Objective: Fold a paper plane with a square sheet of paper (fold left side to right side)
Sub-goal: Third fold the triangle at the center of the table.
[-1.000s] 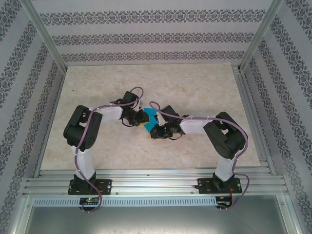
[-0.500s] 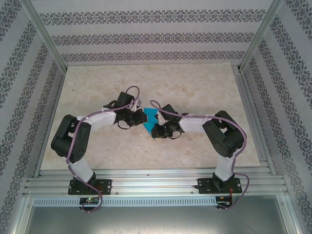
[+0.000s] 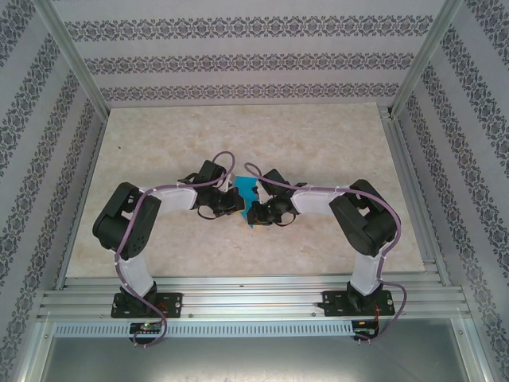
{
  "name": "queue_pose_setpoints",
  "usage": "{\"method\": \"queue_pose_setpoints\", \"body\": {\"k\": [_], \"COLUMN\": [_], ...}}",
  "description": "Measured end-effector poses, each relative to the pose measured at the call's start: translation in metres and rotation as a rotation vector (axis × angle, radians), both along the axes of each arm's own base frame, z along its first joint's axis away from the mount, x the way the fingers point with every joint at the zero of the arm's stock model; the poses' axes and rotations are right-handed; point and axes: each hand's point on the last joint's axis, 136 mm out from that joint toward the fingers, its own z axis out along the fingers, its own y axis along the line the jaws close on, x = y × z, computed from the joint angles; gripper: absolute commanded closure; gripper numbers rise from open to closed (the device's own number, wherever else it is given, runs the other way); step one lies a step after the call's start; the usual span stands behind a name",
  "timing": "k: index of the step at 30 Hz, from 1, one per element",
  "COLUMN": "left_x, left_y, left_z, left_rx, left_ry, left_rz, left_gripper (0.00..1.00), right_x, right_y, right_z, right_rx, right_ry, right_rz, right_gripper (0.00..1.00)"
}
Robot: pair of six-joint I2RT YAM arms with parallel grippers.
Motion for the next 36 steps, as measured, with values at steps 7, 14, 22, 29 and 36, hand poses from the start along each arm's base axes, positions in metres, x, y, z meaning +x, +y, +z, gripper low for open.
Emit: {"method": "queue_pose_setpoints", "body": {"k": [7,14,22,29,36], "left_x": [0.001,0.003,0.005,0.008,0.017], "left_y": [-0.003,0.003,0.004,0.004,0.010], "left_z": [-0.013,-0.020,-0.021,-0.021,-0.021], "left_rx": [0.006,0.063,0.089,0.102,0.106], "left_ry": [0.023,0.008,-0.019,-0.026,-0.031], "left_rz": [0.015,0.026,0.002,-0.016,-0.014], "left_gripper": [0.96,0.95,0.90,0.87,0.86], "right_x": [0.000,0.001,0.001,0.001,0.004], "right_y": [0.000,0.001,0.001,0.001,0.003], "right_z": [0.000,-0.001,-0.002,-0.002,-0.002], "right_rx": [-0.011,-0.022,-0.033,-0.038,-0.035], "right_ry": [0.013,0.026,0.032,0.034,0.028], "right_rz": [0.000,0.001,0.000,-0.001,0.000], "right_gripper": [0.87,0.87,0.87,0.87,0.87]}}
